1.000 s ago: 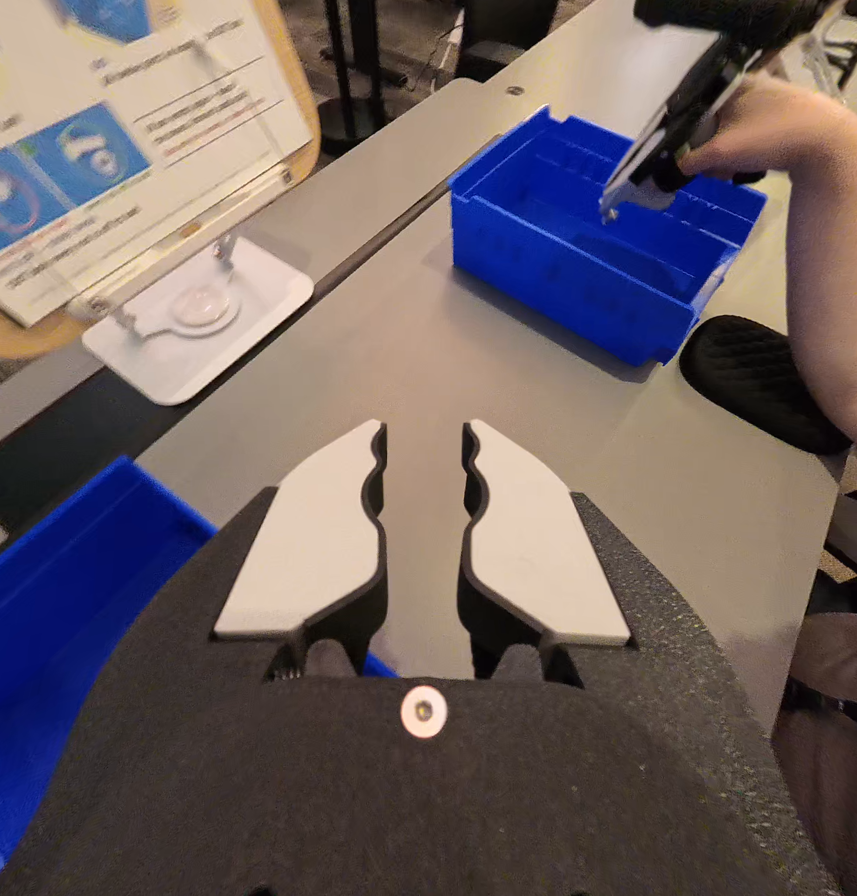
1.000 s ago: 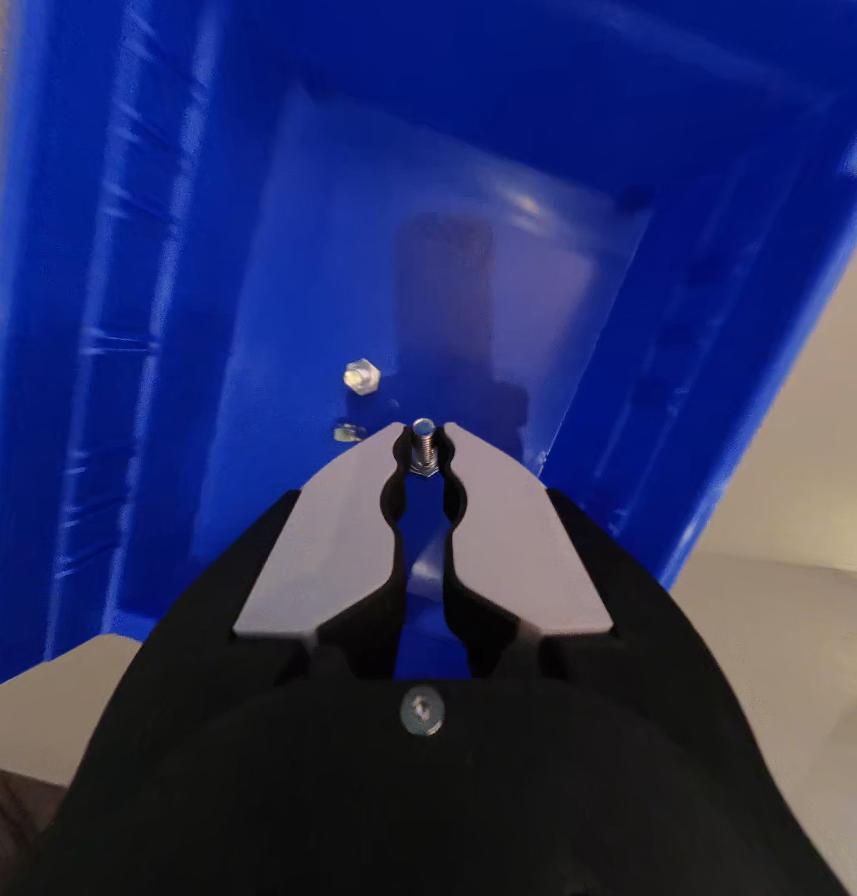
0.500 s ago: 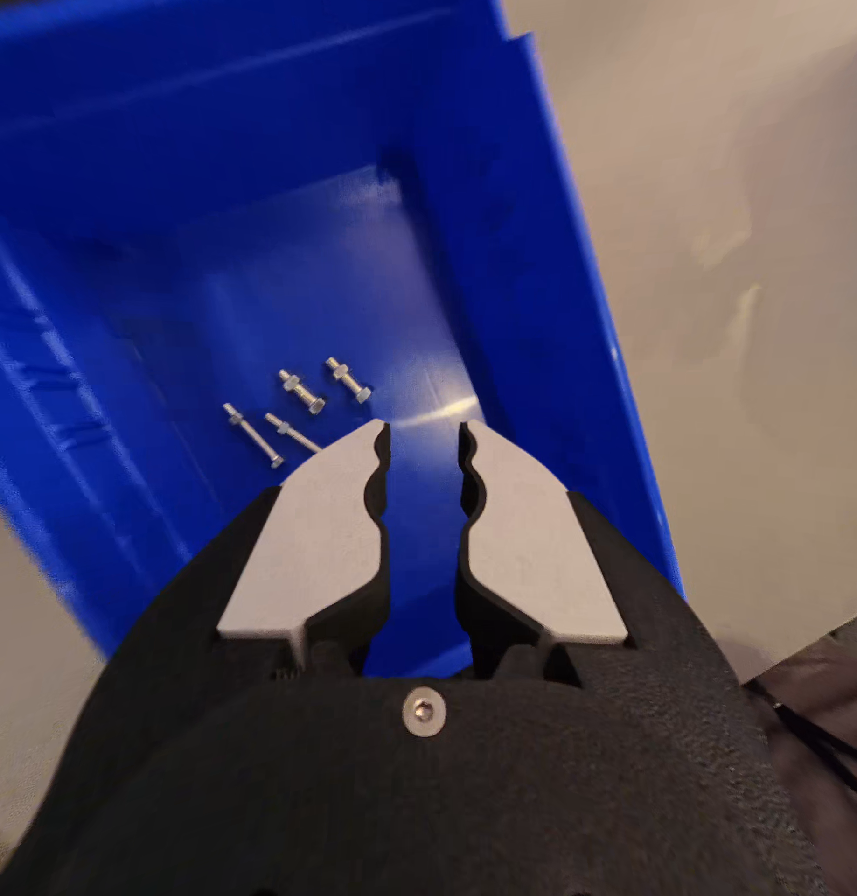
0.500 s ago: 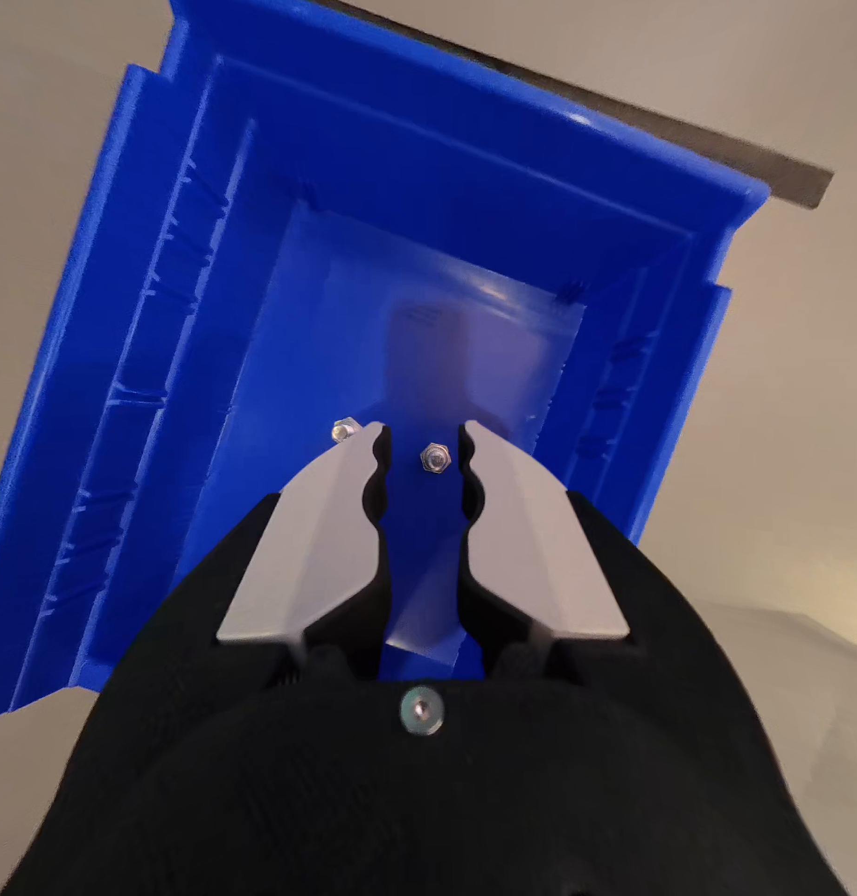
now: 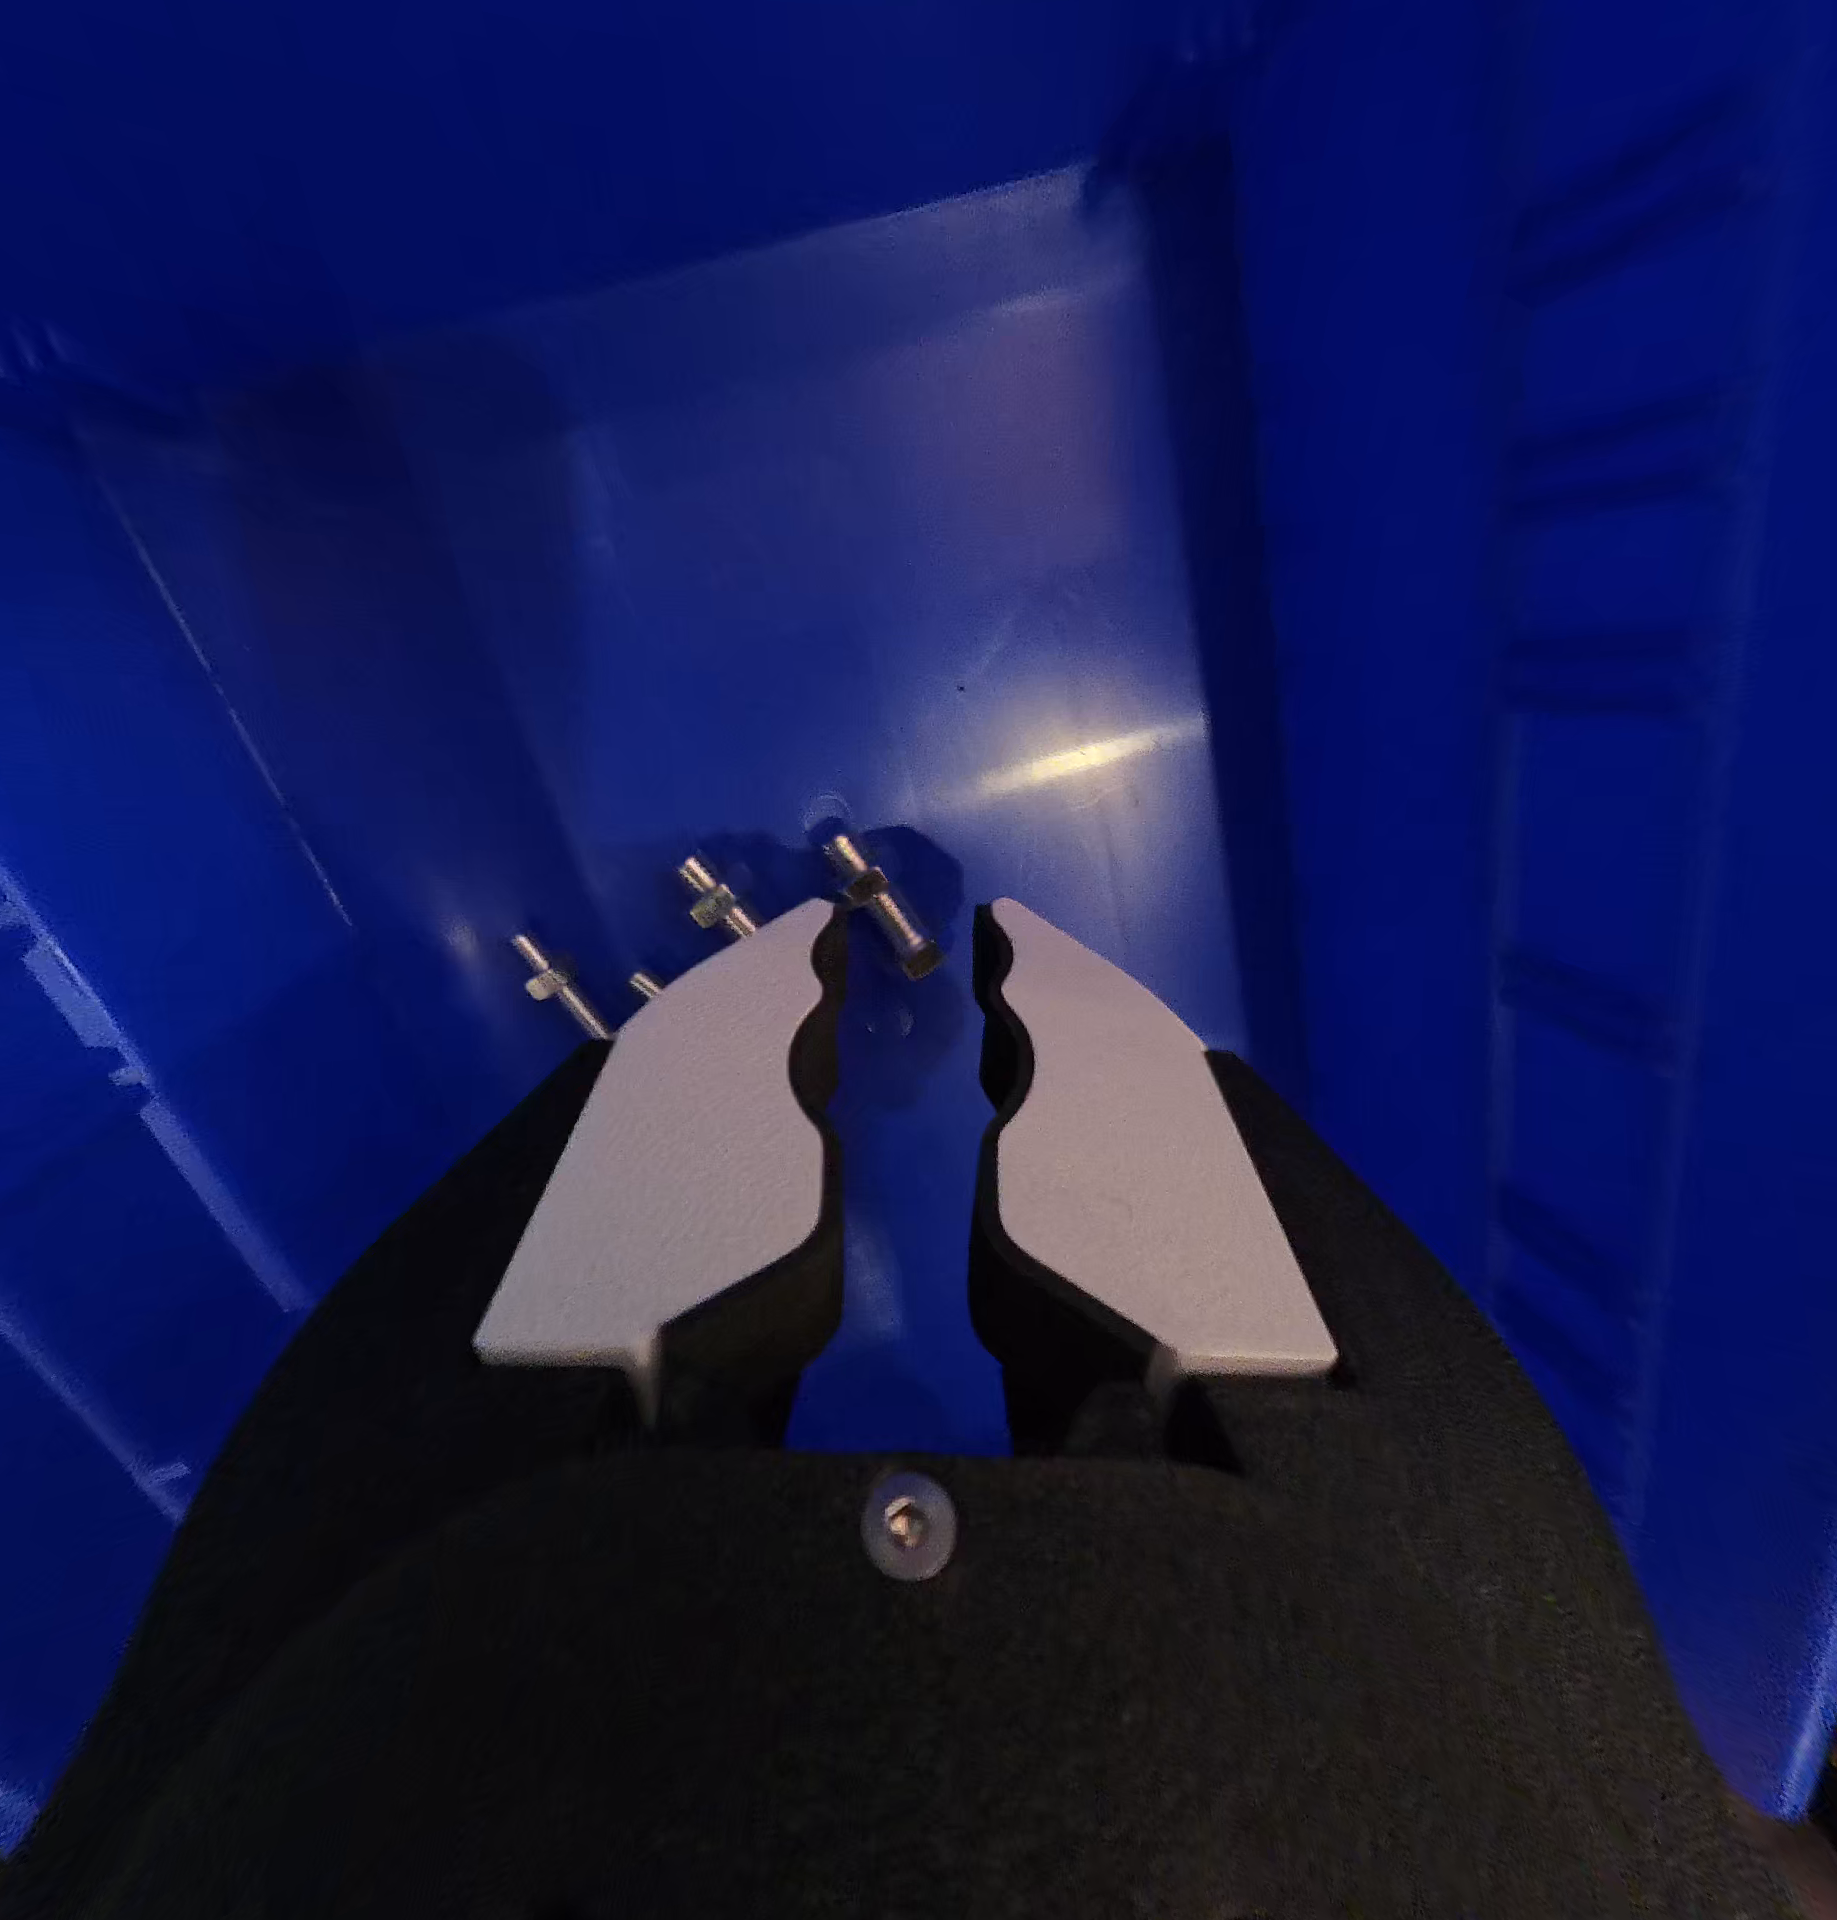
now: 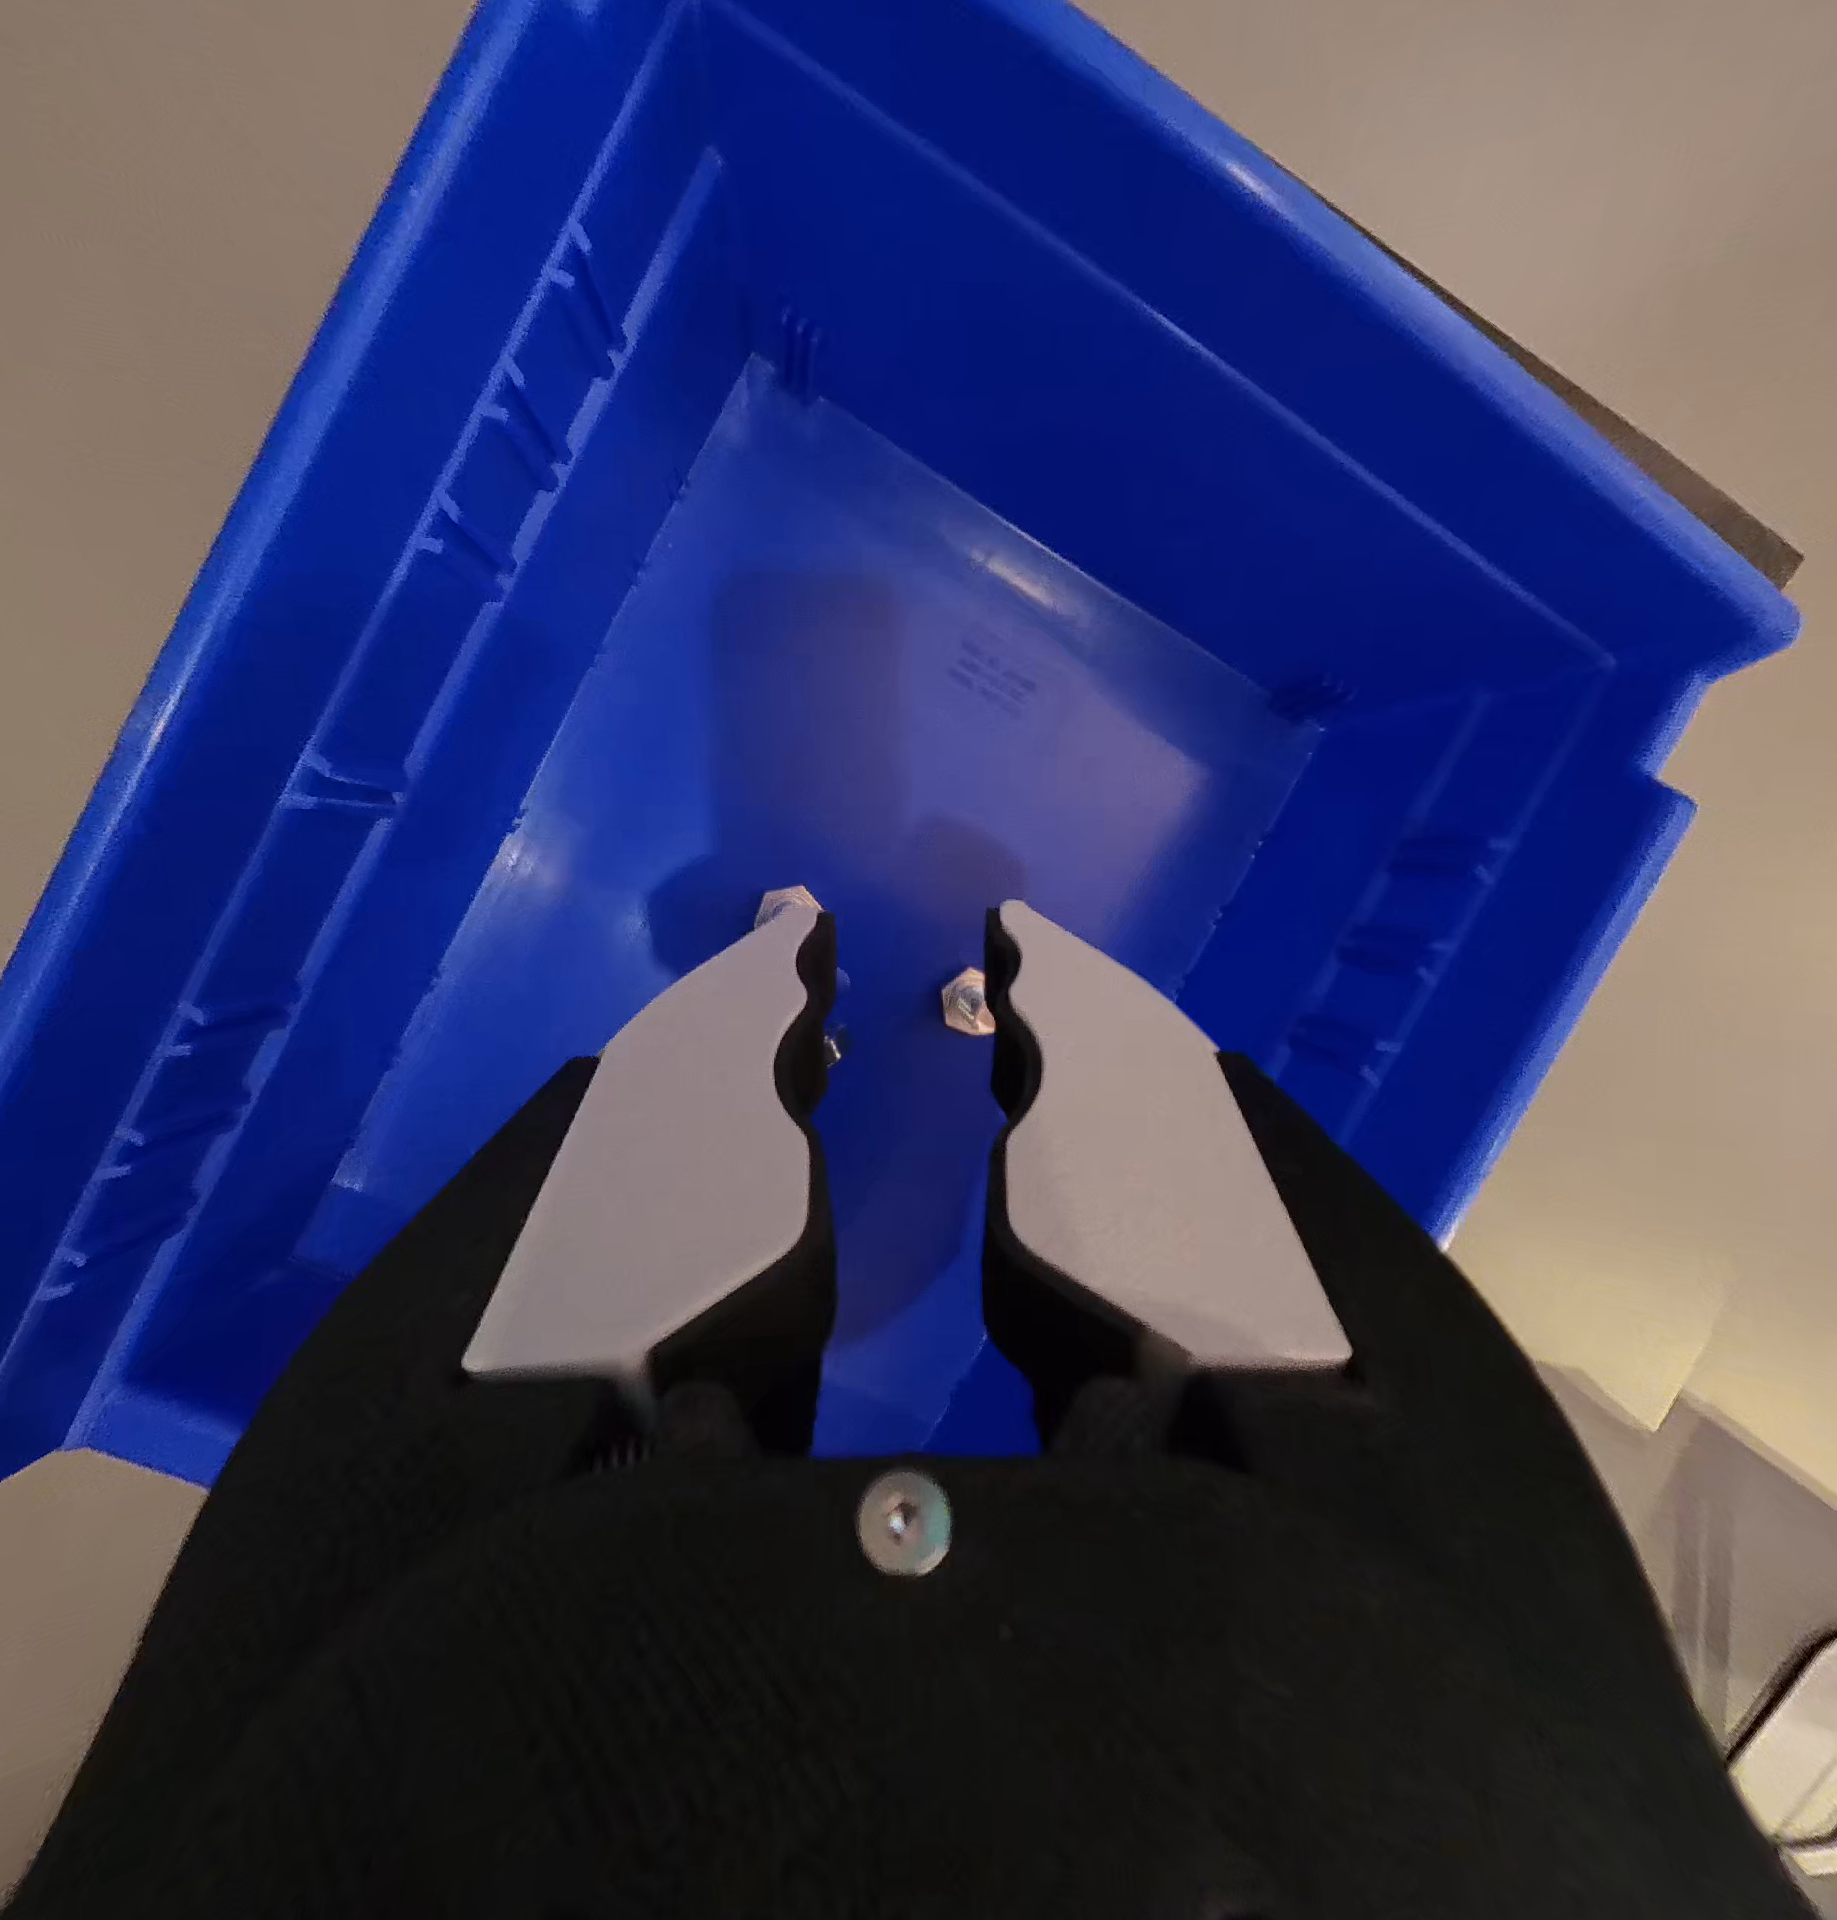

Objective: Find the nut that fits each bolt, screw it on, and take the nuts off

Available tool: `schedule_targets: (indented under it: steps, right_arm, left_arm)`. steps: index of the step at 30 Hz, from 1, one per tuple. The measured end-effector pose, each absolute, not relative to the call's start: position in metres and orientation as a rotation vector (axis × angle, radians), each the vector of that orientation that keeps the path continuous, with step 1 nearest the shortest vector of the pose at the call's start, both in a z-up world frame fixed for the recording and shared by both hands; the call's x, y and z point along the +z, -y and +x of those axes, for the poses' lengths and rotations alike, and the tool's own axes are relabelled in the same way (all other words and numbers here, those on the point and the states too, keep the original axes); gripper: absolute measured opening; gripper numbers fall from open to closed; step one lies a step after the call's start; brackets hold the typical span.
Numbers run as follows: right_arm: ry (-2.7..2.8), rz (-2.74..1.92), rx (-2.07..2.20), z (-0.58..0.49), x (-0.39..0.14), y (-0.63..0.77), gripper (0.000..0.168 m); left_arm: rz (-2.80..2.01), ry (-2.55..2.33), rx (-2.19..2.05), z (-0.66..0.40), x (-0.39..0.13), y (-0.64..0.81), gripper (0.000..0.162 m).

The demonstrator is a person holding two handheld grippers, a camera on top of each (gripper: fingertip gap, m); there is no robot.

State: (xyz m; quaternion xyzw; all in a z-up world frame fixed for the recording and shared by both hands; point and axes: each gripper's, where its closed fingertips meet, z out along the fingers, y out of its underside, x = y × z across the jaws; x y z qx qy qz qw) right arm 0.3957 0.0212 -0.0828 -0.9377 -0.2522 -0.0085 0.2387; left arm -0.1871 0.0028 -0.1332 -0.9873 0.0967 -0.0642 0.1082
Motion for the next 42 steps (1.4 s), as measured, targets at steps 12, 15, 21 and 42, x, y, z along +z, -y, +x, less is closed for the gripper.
schedule_targets:
  steps: [12,15,21,42]
  right_arm:
    - [0.681,-2.355,-0.086,0.390,-0.041,-0.034,0.023]
    - [0.676,-2.321,-0.098,0.390,-0.031,-0.033,0.021]
    - [0.649,-2.144,-0.150,0.380,0.008,-0.037,0.020]
    - [1.410,-0.829,0.576,0.110,0.108,0.155,0.039]
  left_arm:
    - [-2.943,-0.251,-0.088,-0.194,-0.149,-0.008,0.016]
    - [-2.931,-0.307,-0.079,-0.194,-0.148,-0.008,0.015]
    - [-2.665,-0.368,-0.288,-0.169,-0.088,-0.021,0.015]
    - [-1.357,-1.398,-0.965,0.105,0.090,0.147,0.014]
